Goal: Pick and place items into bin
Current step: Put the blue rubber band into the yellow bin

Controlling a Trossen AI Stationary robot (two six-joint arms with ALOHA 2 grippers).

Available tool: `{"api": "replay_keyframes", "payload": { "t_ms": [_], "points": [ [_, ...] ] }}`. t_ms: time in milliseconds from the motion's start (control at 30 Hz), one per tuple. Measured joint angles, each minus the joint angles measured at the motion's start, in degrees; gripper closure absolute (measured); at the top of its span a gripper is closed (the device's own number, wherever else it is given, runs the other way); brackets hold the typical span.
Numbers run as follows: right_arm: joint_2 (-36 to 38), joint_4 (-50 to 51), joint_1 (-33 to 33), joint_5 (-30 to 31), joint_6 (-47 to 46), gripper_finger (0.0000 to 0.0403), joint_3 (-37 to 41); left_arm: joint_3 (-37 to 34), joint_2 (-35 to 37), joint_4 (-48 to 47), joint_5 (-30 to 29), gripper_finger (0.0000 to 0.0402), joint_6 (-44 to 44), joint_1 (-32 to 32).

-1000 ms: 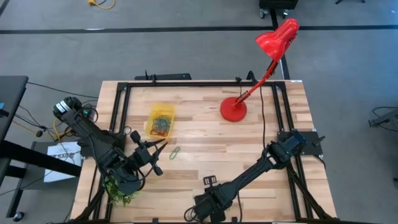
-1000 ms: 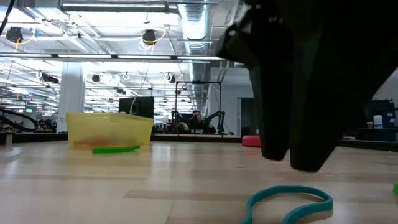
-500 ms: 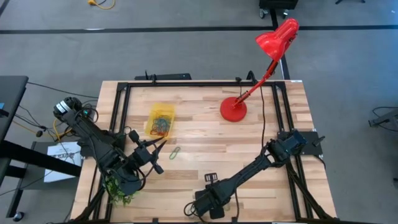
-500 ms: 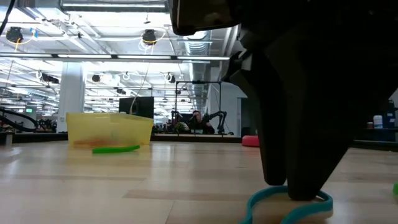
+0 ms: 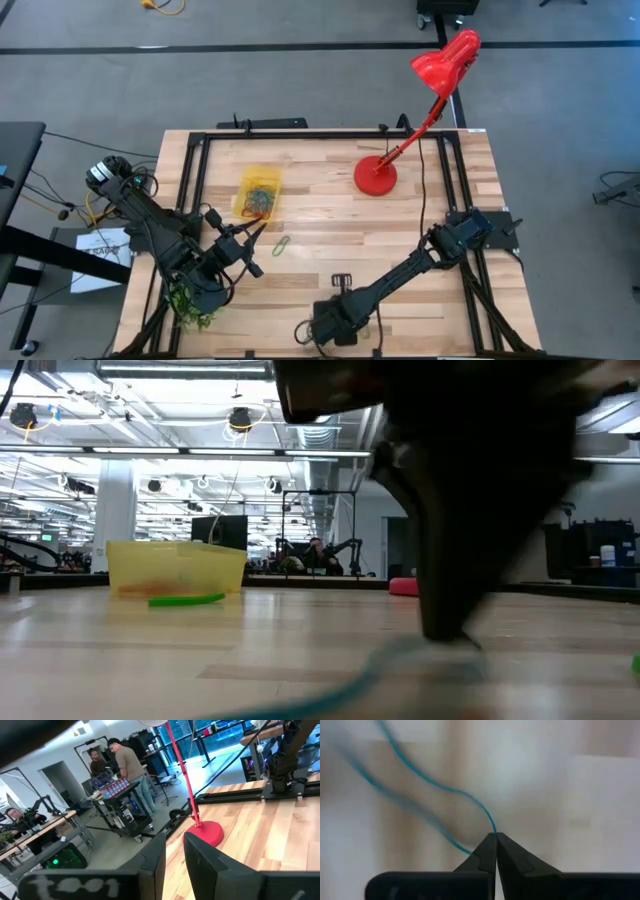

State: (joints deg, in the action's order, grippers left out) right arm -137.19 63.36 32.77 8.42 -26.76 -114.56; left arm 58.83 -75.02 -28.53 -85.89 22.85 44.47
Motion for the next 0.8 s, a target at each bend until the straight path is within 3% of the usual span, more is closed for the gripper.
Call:
{"api": "replay_keyframes", "payload": {
  "t_ms": [233, 367, 667, 800],
  "points": [
    [4.51, 19.91, -2.00, 18.95, -2.88, 0.0401, -6.19, -0.02, 0.00, 1.63, -0.39, 0.0340, -0.02, 0.04],
    [8.20, 23.11, -5.12, 25.06, -4.80, 0.0402, -6.20, -0.02, 0.00, 6.97, -0.29, 0.0340, -4.56, 0.74],
    [14.14, 12.34, -17.42, 26.18, 9.24, 0.0402, -6.31, -0.02, 0.00, 16.08, 2.51, 0.0340, -13.09, 5.77],
    [13.25, 0.30, -25.00, 18.79, 17.34, 0.0402, -6.22, -0.02, 0.00, 16.09, 1.11, 0.0340, -13.18, 8.80]
  ]
}}
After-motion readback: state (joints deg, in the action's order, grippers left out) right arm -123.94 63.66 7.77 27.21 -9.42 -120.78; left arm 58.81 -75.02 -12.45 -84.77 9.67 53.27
